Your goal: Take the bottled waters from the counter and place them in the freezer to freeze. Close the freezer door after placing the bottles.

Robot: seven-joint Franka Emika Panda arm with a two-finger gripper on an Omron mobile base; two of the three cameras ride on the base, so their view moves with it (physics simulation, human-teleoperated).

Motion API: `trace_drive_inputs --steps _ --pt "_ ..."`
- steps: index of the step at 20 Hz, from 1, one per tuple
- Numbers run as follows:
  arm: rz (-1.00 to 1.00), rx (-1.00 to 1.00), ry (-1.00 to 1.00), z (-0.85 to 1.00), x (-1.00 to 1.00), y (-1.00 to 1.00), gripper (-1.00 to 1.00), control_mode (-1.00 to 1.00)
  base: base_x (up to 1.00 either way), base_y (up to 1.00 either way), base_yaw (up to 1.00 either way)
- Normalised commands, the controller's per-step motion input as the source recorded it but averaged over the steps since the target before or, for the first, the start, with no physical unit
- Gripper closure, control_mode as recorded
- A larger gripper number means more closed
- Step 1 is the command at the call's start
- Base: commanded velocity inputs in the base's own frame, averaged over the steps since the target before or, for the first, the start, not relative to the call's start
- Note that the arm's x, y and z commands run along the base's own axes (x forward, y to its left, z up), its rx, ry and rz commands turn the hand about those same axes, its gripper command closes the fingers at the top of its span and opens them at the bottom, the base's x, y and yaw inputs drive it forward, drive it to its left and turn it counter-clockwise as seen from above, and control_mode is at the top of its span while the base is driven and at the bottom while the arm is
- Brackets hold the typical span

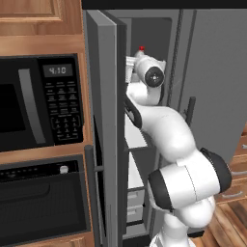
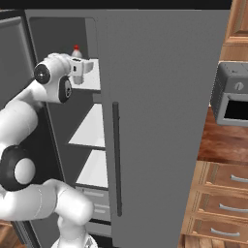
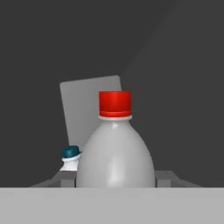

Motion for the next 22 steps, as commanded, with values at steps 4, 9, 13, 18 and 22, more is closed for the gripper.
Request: trace_drive_inputs --steps 4,9,13,18,22 --pt "0.12 0.00 0.05 -0.23 0.39 -0.08 1.00 -1.00 0.00 0.00 0.00" --pt "0.17 0.00 0.00 -0.20 0.00 -0.32 1.00 -1.00 0.00 0.00 0.00" --pt "0.08 0.00 -0.03 0.01 -0.14 -0.39 1.00 -1.00 0.00 0.00 0.00" --pt "0.00 -0.01 -0.02 0.08 -0.08 -0.18 1.00 -1.00 0.00 0.00 0.00" --pt "0.00 -0.01 0.00 0.00 0.13 0.02 1.00 -1.00 0.00 0.00 0.00"
